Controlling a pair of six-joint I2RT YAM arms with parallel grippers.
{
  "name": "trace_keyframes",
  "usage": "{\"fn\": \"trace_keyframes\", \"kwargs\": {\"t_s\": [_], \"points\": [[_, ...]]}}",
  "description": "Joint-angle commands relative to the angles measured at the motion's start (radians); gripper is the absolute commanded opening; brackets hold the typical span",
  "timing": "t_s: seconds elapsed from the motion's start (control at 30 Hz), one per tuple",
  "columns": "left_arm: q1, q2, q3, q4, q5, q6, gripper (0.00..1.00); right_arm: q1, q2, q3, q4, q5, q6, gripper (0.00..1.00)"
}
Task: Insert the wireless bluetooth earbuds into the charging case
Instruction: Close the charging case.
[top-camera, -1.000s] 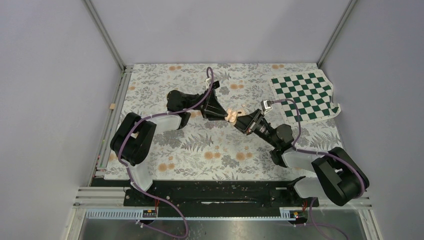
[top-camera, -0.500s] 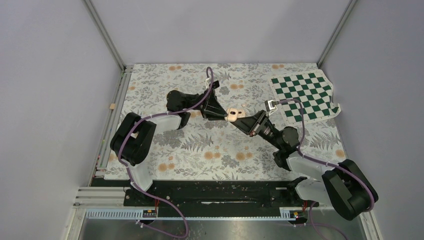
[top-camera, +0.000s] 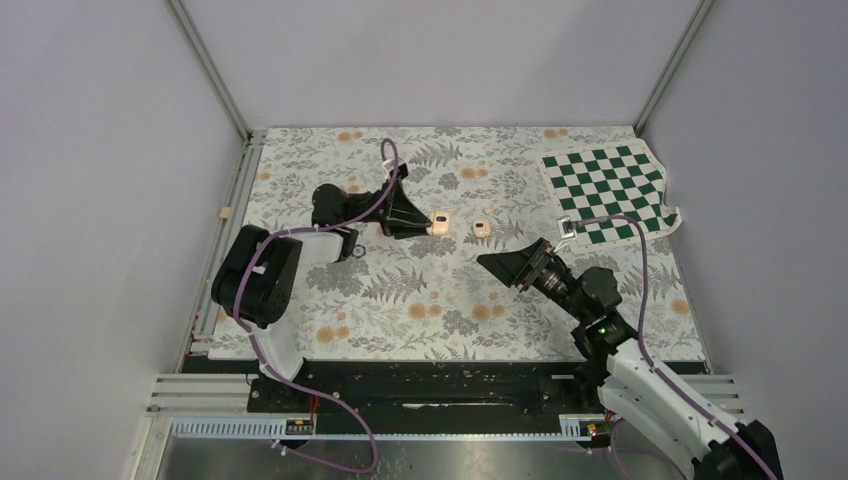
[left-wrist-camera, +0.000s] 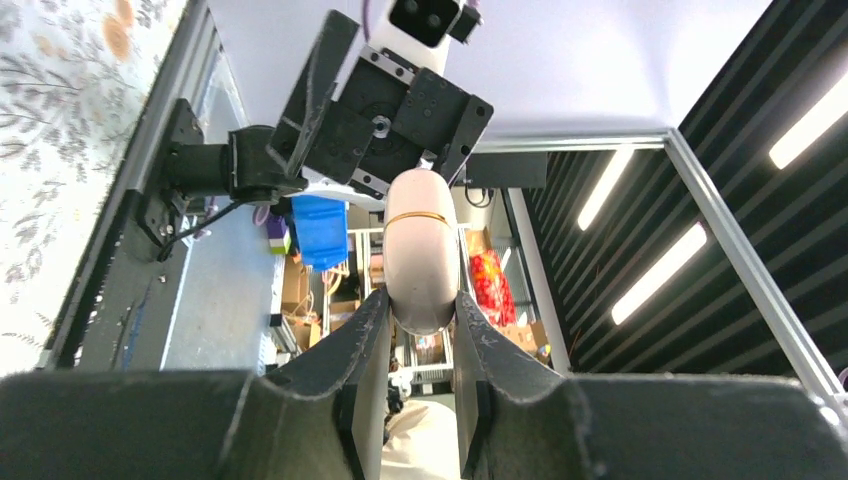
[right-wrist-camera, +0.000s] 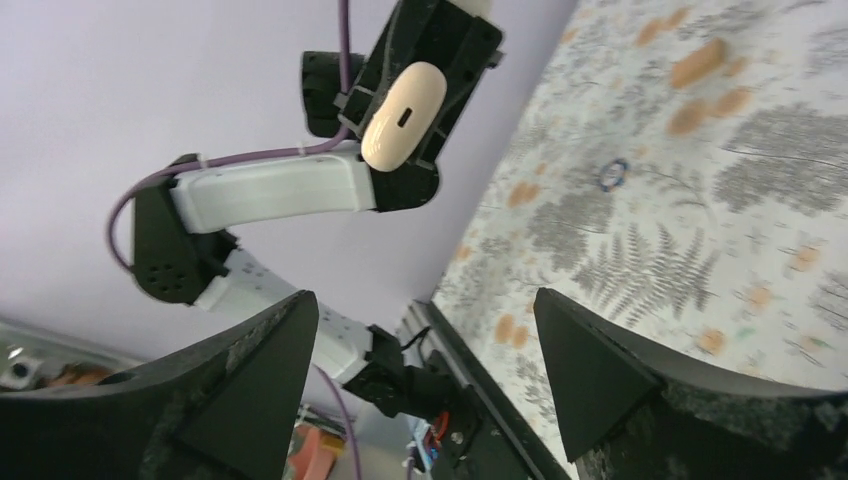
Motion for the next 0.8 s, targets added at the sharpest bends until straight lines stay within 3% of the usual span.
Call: {"fn": "trace_keyframes", "kwargs": {"t_s": [0.0,0.17,0.4,0.5,0.6,0.67,0.7,0.77], "points": [[0.073,-0.034,-0.062,0.061,-0.028,0.081,0.0,-0.006,-0.119,0.109,-0.462,0.11,-0.223,0.88],[0.127,0.093,-0.047,0.055,-0.081,0.209,0.0,-0.006,-0.182,0.185,-0.666,0.175,-0.313,0.88],[0.168,0.298,0.072,0.044,-0.114,0.288,0.0,-0.007,-0.217,0.204,-0.777,0.199,-0.338,0.88],[0.209,0.342,0.088,-0.054,-0.12,0.366,0.0,-0.007,-0.226,0.207,-0.802,0.216,-0.345,0.89],[0.238,0.299,0.092,-0.401,-0.144,0.639,0.0,-0.006,-0.219,0.219,-0.819,0.222,-0.359,0.89],[0.243,0.231,0.151,-0.899,-0.204,1.058,0.0,-0.006,-0.207,0.23,-0.827,0.22,-0.368,0.89],[0.242,0.207,0.207,-1.155,-0.256,1.198,0.0,-0.007,-0.201,0.234,-0.83,0.219,-0.372,0.89],[0.239,0.189,0.274,-1.377,-0.317,1.381,0.0,-0.007,-0.188,0.237,-0.83,0.219,-0.377,0.89]]}}
